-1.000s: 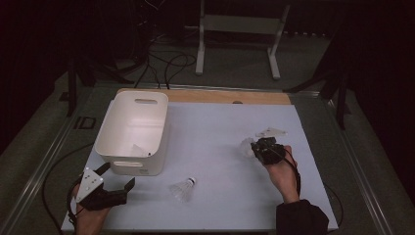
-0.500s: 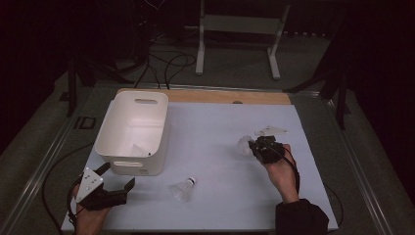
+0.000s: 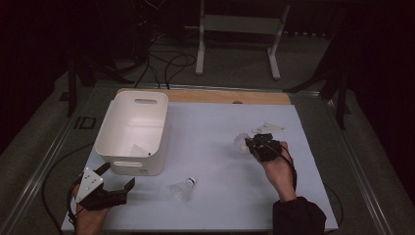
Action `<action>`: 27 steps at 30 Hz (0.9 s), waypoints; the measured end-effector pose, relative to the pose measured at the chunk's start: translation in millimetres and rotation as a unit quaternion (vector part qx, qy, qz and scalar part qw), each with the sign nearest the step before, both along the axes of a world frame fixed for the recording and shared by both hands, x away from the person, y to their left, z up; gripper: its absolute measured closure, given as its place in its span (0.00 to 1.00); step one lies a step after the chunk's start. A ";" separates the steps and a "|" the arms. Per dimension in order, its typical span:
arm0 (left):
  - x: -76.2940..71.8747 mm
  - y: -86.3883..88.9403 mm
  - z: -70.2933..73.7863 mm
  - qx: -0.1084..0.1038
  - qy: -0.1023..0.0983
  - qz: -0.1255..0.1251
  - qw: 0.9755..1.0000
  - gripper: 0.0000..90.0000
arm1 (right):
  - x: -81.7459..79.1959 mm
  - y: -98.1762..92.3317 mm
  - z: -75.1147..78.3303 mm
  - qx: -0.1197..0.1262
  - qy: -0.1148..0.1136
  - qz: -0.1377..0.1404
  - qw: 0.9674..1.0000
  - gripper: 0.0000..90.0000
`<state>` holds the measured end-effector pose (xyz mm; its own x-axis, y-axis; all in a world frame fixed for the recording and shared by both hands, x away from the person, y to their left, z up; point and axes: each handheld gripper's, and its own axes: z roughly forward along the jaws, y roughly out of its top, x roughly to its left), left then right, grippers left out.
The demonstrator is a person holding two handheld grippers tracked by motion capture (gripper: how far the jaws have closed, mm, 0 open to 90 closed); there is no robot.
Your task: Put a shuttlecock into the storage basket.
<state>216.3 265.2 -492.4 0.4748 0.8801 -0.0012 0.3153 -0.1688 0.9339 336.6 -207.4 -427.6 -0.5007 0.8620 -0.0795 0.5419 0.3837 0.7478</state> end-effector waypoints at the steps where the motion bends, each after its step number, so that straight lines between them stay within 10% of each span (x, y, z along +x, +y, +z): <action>1: 0.0 0.0 0.0 0.000 0.000 0.000 1.000 0.01 | 0.0 0.0 0.0 0.000 0.000 0.000 1.000 0.99; 27: 0.0 0.0 0.0 0.000 0.000 0.000 1.000 0.01 | 4.5 18.2 17.1 0.016 -0.022 0.006 1.000 0.99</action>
<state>216.3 265.2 -492.3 0.4749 0.8800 -0.0010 0.3153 -0.1691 0.9338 341.1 -189.3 -410.5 -0.5081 0.8581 -0.0737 0.5035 0.3653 0.7830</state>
